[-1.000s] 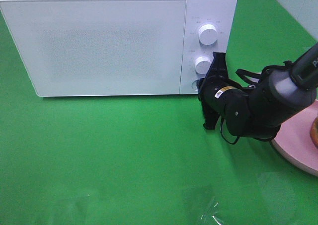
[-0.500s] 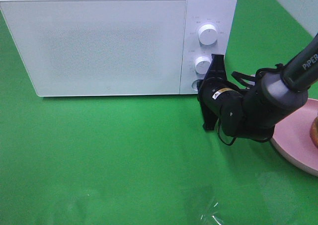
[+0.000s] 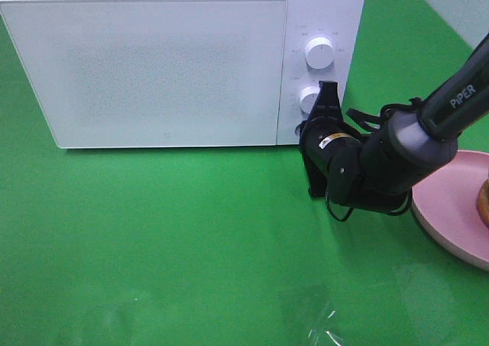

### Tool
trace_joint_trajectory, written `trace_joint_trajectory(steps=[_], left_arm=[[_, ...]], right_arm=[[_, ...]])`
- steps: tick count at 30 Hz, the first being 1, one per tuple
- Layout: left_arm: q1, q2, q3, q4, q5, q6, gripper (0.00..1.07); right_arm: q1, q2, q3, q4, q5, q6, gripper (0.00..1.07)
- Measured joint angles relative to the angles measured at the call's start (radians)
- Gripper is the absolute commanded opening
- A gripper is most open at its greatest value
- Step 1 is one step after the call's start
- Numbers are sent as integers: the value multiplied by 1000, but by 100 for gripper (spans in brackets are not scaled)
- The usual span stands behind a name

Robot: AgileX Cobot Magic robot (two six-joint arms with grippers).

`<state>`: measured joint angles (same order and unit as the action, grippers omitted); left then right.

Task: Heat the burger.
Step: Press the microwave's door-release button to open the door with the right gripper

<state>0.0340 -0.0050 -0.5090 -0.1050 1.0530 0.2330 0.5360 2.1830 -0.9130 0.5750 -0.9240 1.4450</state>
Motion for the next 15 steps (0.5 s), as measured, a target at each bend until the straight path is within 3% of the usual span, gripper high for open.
trace_joint_trajectory(steps=[15], left_arm=[[0, 0, 0, 0, 0, 0, 100]], right_arm=[[-1, 11, -28, 43, 40, -25, 0]])
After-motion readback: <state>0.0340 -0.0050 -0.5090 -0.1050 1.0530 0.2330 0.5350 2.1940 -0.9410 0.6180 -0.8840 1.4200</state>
